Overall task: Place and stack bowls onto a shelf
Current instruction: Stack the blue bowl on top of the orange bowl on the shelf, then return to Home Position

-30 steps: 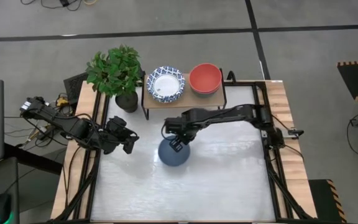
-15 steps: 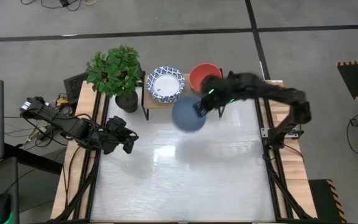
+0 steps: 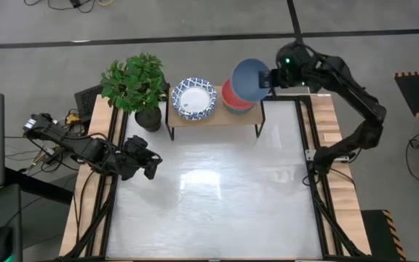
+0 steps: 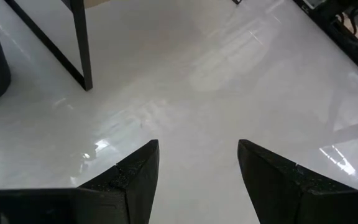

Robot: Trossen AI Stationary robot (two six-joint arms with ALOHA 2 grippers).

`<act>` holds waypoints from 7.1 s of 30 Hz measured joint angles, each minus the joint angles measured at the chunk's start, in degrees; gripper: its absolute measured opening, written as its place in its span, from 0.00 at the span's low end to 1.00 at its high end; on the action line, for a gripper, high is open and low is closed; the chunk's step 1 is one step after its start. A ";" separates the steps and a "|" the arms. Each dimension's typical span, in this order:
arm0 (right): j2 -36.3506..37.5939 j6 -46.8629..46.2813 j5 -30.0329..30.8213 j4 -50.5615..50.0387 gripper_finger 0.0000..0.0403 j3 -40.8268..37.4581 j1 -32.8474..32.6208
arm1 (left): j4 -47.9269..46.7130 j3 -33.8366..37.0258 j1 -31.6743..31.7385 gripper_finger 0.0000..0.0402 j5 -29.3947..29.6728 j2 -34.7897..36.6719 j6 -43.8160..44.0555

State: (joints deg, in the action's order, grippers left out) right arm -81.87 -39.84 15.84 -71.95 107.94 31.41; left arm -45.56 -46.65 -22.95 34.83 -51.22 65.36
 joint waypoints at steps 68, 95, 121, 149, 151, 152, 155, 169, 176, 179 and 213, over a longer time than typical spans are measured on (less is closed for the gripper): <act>-2.19 15.03 -14.27 10.93 0.16 0.04 11.82 | 0.00 0.00 6.50 0.51 3.94 13.00 2.84; -14.46 18.24 -23.53 0.24 0.16 0.00 16.42 | -0.09 0.00 6.50 0.51 3.01 13.00 4.05; -14.46 25.32 -23.29 0.10 0.16 0.00 16.27 | -0.04 0.00 6.48 0.51 4.38 13.00 3.45; -9.15 22.95 -23.53 0.53 0.66 0.04 17.95 | -0.04 0.00 6.48 0.51 4.61 13.00 3.43; -7.21 23.22 -23.55 0.64 0.66 0.04 18.17 | -0.04 0.00 6.50 0.51 4.42 13.02 3.43; -6.27 23.62 -23.53 0.64 0.66 0.04 18.25 | -0.04 0.00 6.49 0.51 4.02 13.03 3.39; -3.56 26.34 -23.51 0.65 0.66 0.04 18.28 | -0.02 0.00 6.48 0.51 2.13 13.02 2.63; 10.36 29.75 -23.04 -6.20 0.66 0.04 12.34 | -0.66 0.00 6.50 0.51 -4.70 13.02 -4.05; 16.67 34.08 -23.03 -2.18 0.66 0.00 2.97 | 14.42 0.02 5.34 0.51 -6.14 14.25 -21.46; 19.37 34.05 -20.16 -1.11 0.66 -0.02 0.82 | 19.28 0.02 5.34 0.51 -5.65 17.59 -27.36; 79.92 11.12 -24.82 44.77 0.66 -70.40 0.11 | 16.01 0.02 5.39 0.51 -7.73 37.88 -41.50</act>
State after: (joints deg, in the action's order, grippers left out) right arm -1.95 -28.72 -8.97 -27.18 37.54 31.53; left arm -29.55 -46.63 -17.56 27.11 -13.34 23.86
